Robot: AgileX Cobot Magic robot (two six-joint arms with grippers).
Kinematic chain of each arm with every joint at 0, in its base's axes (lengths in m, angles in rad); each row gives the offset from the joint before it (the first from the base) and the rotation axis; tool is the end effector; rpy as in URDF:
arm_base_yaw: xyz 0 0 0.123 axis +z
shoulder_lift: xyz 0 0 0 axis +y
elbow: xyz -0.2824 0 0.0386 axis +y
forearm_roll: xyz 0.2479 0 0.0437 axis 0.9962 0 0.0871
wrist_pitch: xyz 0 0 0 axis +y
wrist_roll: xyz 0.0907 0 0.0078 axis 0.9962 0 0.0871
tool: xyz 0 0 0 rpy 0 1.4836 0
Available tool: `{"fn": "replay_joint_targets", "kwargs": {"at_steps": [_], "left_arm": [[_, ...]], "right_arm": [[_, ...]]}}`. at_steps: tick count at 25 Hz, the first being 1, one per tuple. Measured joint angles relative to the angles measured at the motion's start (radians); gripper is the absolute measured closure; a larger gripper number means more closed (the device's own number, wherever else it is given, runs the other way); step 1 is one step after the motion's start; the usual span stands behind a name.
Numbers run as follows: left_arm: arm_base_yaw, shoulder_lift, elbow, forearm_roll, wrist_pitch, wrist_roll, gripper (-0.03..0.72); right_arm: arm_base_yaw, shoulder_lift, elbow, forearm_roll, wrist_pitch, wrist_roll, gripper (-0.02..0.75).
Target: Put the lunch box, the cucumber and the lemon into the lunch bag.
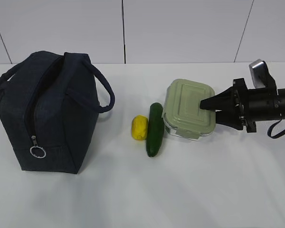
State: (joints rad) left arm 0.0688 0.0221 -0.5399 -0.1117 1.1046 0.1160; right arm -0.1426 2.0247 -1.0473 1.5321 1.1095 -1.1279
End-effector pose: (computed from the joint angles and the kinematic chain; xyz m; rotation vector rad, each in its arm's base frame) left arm -0.0075 -0.0096 0.2852 0.0580 2.0644 -0.0203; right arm 0.3643 0.0300 0.1454 0.1372 2.3107 1.4735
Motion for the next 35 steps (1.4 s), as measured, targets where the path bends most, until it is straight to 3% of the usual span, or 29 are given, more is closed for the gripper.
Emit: {"fn": "replay_joint_targets", "kwargs": {"at_steps": [6,14,26,35], "left_arm": [[0.0,0.168,-0.103,-0.026,0.0,0.0,0.441],[0.0,0.483,-0.197,-0.149,-0.077,0.0,0.287],[0.0,0.912,-0.21,-0.374,-0.324,0.185,0.278],[0.0,1.202,-0.372,-0.444,-0.338,0.261,0.277]], "right_arm": [[0.0,-0.04,0.0,-0.004,0.002,0.024,0.37],[0.002,-0.084,0.002,-0.009,0.007,0.081,0.37],[0.065,-0.131,0.002,0.043,0.008,0.119,0.371],[0.097,-0.136,0.003,0.091,0.008,0.125,0.372]]}}
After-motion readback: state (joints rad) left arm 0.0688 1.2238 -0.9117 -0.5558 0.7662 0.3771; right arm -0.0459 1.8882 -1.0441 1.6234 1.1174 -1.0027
